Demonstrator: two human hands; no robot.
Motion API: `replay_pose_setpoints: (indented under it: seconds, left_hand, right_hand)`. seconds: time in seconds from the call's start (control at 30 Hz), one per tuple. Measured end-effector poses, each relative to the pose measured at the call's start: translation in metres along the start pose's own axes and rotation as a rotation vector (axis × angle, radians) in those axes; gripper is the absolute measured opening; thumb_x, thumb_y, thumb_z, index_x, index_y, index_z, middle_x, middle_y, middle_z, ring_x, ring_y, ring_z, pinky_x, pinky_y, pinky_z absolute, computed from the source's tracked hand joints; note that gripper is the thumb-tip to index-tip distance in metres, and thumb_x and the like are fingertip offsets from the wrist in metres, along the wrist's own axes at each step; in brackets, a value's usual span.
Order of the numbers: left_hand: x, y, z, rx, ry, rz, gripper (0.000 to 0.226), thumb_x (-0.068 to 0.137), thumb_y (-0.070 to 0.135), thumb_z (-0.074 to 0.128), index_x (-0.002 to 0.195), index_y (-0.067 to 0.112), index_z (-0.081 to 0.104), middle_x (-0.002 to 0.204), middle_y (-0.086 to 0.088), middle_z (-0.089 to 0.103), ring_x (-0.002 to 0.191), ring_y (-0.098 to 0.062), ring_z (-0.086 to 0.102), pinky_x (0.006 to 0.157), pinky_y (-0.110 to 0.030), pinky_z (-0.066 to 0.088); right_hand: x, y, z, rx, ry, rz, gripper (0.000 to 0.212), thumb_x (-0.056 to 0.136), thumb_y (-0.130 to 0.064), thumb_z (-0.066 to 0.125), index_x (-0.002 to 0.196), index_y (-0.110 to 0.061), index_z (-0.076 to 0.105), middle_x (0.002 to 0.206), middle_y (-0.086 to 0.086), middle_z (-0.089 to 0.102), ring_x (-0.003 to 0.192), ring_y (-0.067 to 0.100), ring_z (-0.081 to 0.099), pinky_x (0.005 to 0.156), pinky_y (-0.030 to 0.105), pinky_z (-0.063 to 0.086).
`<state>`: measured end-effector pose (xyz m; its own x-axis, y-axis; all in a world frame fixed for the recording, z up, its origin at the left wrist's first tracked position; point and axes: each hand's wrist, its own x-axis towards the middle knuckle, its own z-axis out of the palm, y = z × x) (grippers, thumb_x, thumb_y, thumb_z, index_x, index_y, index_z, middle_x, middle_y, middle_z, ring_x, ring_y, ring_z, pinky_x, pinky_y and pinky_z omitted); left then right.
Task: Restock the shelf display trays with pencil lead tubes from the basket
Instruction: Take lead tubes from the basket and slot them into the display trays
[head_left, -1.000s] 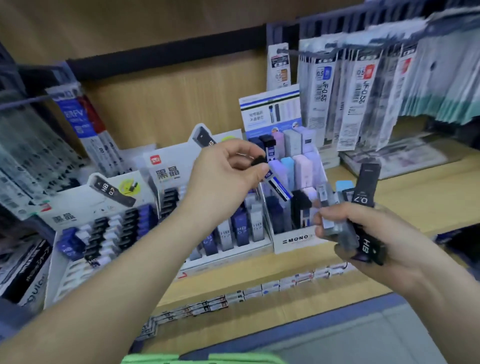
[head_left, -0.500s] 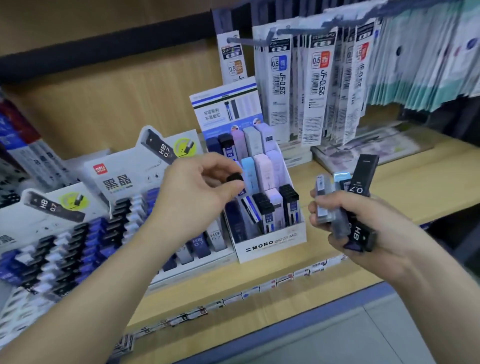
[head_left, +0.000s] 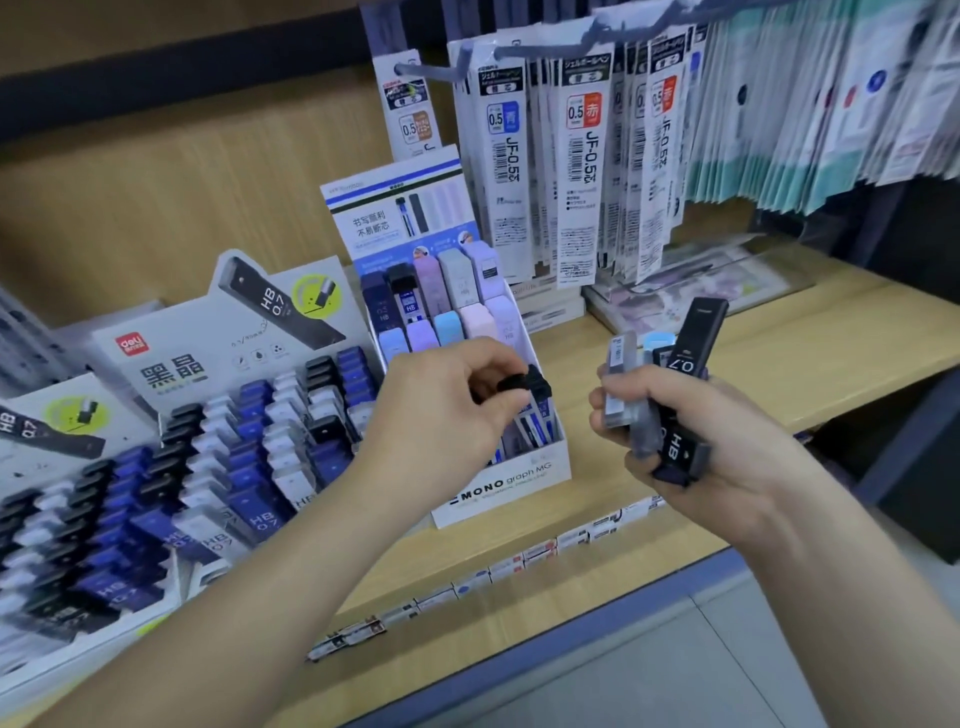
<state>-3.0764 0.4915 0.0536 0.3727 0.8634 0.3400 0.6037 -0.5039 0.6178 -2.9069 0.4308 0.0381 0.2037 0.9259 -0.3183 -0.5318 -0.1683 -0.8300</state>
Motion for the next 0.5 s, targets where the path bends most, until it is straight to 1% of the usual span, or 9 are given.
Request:
replay_pose_setpoints:
  seconds: [0.1,0.17,0.2,0.27,0.3,0.37,0.4,0.43,0.5]
  left_hand:
    - [0.001,0.002,0.005,0.04,0.012,0.036,0.013,0.082,0.02,0.073,0.094,0.024,0.073,0.075,0.016,0.063,0.079,0.001,0.056,0.067,0.0,0.037]
    - [0.004,0.003,0.008,0.083,0.022,0.071,0.014,0.083,0.023,0.073,0.096,0.026,0.072,0.08,0.012,0.063,0.078,-0.002,0.056,0.07,-0.001,0.037]
    - [0.005,0.003,0.009,0.084,0.024,0.077,0.014,0.083,0.025,0.072,0.096,0.028,0.072,0.083,0.01,0.064,0.079,-0.002,0.055,0.072,-0.003,0.038]
    - [0.007,0.003,0.011,0.1,0.017,0.107,0.014,0.083,0.025,0.073,0.096,0.027,0.073,0.084,0.01,0.066,0.081,-0.003,0.054,0.076,-0.013,0.042]
    - [0.008,0.002,0.013,0.145,0.024,0.153,0.014,0.082,0.025,0.074,0.096,0.026,0.074,0.083,0.01,0.065,0.083,-0.006,0.051,0.076,-0.017,0.04]
    - [0.009,-0.003,0.017,0.237,0.067,0.255,0.016,0.078,0.024,0.077,0.093,0.022,0.075,0.082,0.009,0.061,0.086,-0.009,0.045,0.074,-0.018,0.031]
    - [0.008,-0.005,0.02,0.265,0.078,0.277,0.017,0.076,0.024,0.079,0.092,0.021,0.076,0.084,0.007,0.059,0.087,-0.011,0.043,0.075,-0.019,0.029]
    - [0.007,-0.007,0.022,0.295,0.076,0.285,0.019,0.075,0.024,0.079,0.092,0.02,0.075,0.084,0.005,0.059,0.087,-0.014,0.046,0.076,-0.022,0.032]
    - [0.006,-0.008,0.027,0.373,0.069,0.299,0.02,0.073,0.024,0.08,0.09,0.018,0.071,0.081,0.002,0.062,0.082,-0.021,0.053,0.073,-0.031,0.042]
  right_hand:
    - [0.001,0.0,0.001,-0.002,-0.002,0.006,0.007,0.087,-0.003,0.062,0.088,-0.01,0.061,0.071,0.006,0.065,0.06,0.014,0.064,0.035,0.015,0.03]
    - [0.001,0.001,0.002,-0.006,-0.004,0.01,0.007,0.087,-0.003,0.062,0.088,-0.01,0.06,0.07,0.006,0.065,0.06,0.014,0.063,0.035,0.015,0.03]
    - [0.001,0.001,0.002,-0.008,-0.003,0.011,0.007,0.087,-0.003,0.062,0.088,-0.01,0.061,0.07,0.006,0.065,0.06,0.014,0.063,0.035,0.015,0.03]
    - [0.001,0.001,0.002,-0.01,-0.002,0.01,0.007,0.087,-0.003,0.062,0.087,-0.01,0.061,0.071,0.006,0.065,0.06,0.014,0.063,0.035,0.015,0.03]
    - [0.001,0.001,0.002,-0.01,-0.003,0.008,0.007,0.087,-0.003,0.062,0.088,-0.01,0.061,0.071,0.006,0.065,0.06,0.014,0.063,0.035,0.015,0.03]
    - [0.002,0.002,0.001,-0.014,-0.011,0.011,0.007,0.087,-0.004,0.063,0.088,-0.01,0.061,0.071,0.006,0.064,0.061,0.015,0.063,0.035,0.015,0.03]
    - [0.002,0.002,0.001,-0.02,-0.023,0.012,0.007,0.087,-0.004,0.063,0.088,-0.01,0.061,0.071,0.006,0.064,0.062,0.015,0.064,0.035,0.015,0.03]
    - [0.002,0.003,0.002,-0.026,-0.044,0.014,0.007,0.086,-0.004,0.063,0.089,-0.01,0.062,0.072,0.006,0.064,0.063,0.016,0.065,0.036,0.015,0.029]
    - [0.002,0.005,0.002,-0.035,-0.091,0.014,0.008,0.086,-0.005,0.064,0.091,-0.01,0.062,0.074,0.007,0.063,0.064,0.018,0.066,0.035,0.015,0.029]
